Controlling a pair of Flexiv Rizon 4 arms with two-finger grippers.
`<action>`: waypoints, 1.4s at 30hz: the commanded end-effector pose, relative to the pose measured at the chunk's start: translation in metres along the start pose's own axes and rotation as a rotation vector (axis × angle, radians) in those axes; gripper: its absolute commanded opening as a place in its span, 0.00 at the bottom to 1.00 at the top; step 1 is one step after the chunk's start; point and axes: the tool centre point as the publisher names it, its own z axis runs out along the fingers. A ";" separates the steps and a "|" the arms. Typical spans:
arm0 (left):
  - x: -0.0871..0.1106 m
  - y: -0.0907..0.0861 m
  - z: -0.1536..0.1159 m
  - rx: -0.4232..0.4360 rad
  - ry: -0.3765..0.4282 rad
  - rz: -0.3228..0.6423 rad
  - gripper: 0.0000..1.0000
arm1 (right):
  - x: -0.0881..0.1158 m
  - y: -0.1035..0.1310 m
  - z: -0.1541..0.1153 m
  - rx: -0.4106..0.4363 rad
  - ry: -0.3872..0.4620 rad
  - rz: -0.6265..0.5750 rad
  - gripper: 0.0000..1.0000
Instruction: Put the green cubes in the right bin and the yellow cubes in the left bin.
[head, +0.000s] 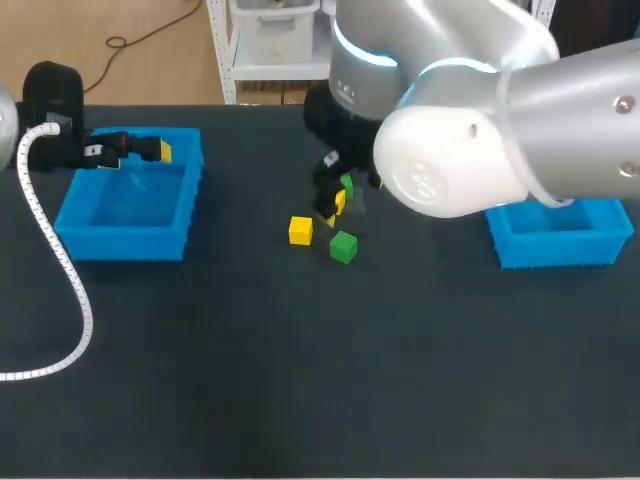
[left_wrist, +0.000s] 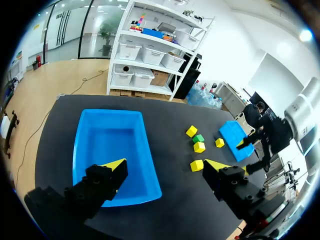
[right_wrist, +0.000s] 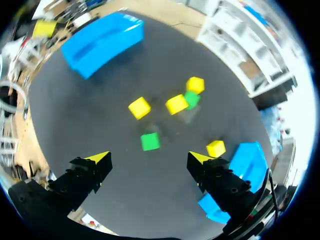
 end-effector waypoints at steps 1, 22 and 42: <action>0.001 0.002 0.000 0.011 -0.006 0.002 1.00 | 0.011 0.005 0.013 -0.131 0.124 -0.158 1.00; 0.001 0.002 0.000 0.011 -0.006 0.002 1.00 | 0.005 0.007 0.069 -0.198 0.212 -0.150 1.00; 0.001 0.002 0.000 0.011 -0.006 0.002 1.00 | 0.005 0.004 0.092 -0.166 0.265 -0.123 1.00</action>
